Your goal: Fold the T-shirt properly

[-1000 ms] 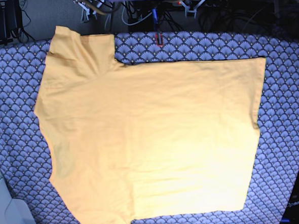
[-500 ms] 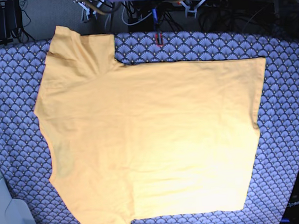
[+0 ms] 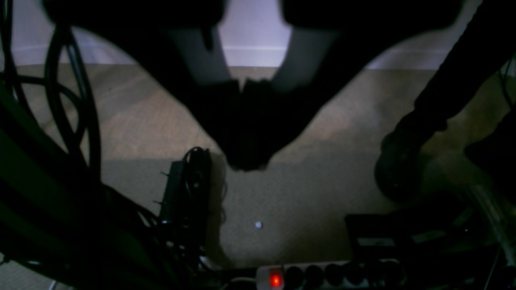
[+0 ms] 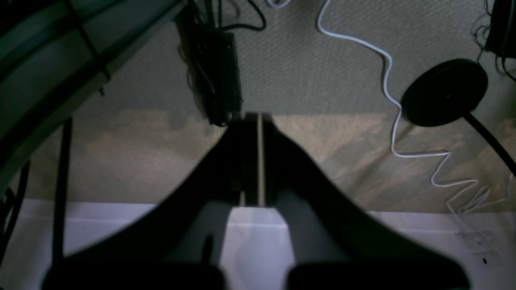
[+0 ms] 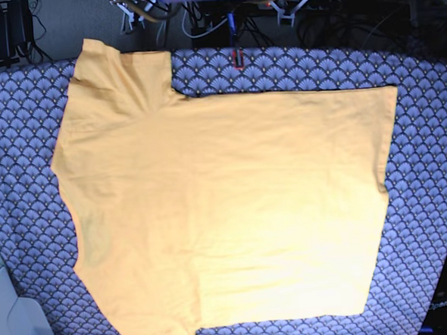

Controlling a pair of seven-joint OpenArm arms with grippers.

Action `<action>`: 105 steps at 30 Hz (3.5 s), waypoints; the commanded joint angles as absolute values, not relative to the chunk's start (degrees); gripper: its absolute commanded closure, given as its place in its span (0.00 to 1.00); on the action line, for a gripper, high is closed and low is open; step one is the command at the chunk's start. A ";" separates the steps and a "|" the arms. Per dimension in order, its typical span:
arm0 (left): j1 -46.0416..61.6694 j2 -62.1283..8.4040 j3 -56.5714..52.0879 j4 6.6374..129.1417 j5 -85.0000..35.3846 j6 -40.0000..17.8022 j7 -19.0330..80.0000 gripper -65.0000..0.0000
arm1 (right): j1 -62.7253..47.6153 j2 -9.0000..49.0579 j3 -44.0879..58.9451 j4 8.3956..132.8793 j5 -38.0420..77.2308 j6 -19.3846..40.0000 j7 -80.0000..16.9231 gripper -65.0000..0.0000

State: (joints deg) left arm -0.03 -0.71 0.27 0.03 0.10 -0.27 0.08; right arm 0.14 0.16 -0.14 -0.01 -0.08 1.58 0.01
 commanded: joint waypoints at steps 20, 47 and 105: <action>4.26 -2.24 0.40 0.13 -0.04 -0.66 -0.13 1.00 | -6.02 0.40 -0.13 0.00 0.13 0.66 8.92 1.00; 33.45 -7.16 0.04 0.00 -10.59 -12.62 -70.02 1.00 | -37.49 5.23 -0.13 3.65 0.13 0.75 79.08 1.00; 38.73 -13.76 -42.07 111.25 -30.81 -12.62 26.07 0.57 | -35.30 5.76 23.43 106.59 24.04 32.57 -18.42 0.61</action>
